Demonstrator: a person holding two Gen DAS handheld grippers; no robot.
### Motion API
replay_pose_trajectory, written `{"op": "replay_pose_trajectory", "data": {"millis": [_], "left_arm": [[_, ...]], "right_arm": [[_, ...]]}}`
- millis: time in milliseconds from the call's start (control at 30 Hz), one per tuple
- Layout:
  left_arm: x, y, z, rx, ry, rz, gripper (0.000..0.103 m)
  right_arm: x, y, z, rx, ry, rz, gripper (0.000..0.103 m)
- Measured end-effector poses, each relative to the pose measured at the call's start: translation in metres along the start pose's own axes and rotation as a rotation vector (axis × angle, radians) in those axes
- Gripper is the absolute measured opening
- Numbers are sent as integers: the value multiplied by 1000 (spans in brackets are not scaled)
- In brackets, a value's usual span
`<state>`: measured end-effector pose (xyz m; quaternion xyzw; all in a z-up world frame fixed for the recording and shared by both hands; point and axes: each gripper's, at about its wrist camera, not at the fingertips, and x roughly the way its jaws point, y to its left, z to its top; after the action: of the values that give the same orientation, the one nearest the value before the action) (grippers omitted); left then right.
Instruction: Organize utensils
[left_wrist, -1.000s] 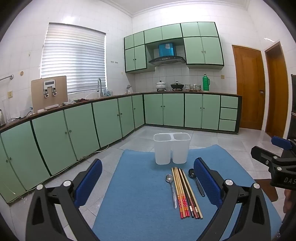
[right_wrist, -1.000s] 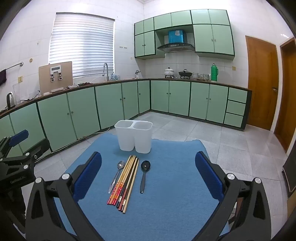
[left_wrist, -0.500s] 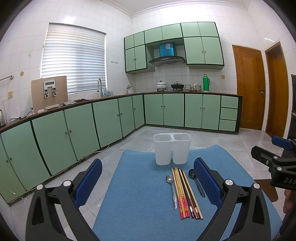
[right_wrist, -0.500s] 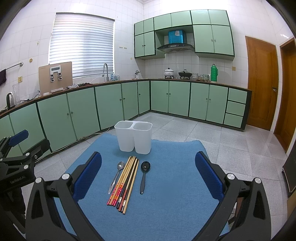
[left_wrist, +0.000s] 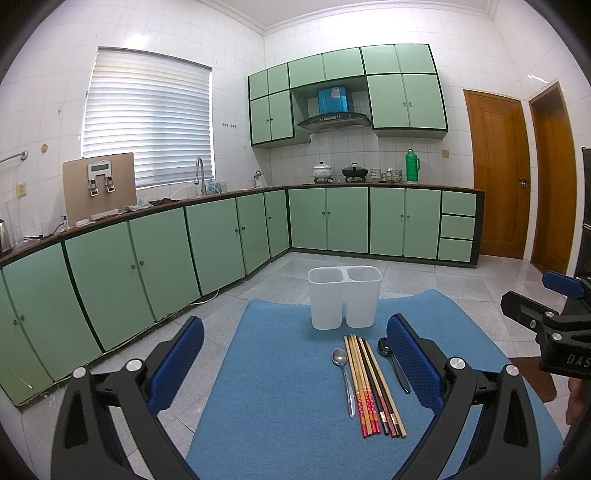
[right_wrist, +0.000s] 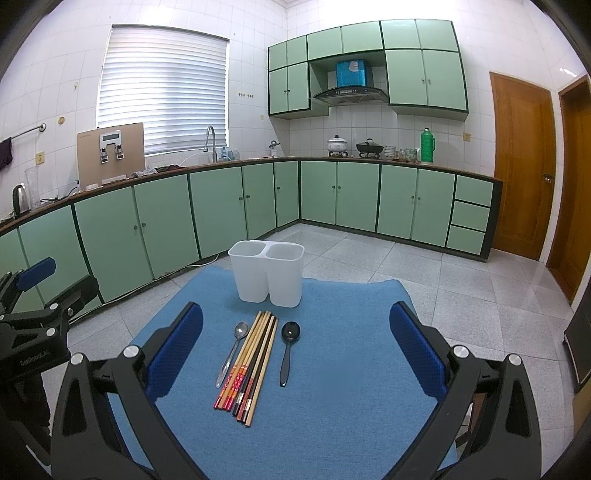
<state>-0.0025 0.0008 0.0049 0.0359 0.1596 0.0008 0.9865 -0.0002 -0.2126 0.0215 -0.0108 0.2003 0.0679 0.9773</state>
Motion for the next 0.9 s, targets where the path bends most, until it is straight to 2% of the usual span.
{"op": "replay_pose_trajectory", "data": {"millis": [900], "left_arm": [[-1, 5, 4, -3, 2, 3, 97]], "right_arm": [[2, -1, 0, 2, 4, -2, 98]]}}
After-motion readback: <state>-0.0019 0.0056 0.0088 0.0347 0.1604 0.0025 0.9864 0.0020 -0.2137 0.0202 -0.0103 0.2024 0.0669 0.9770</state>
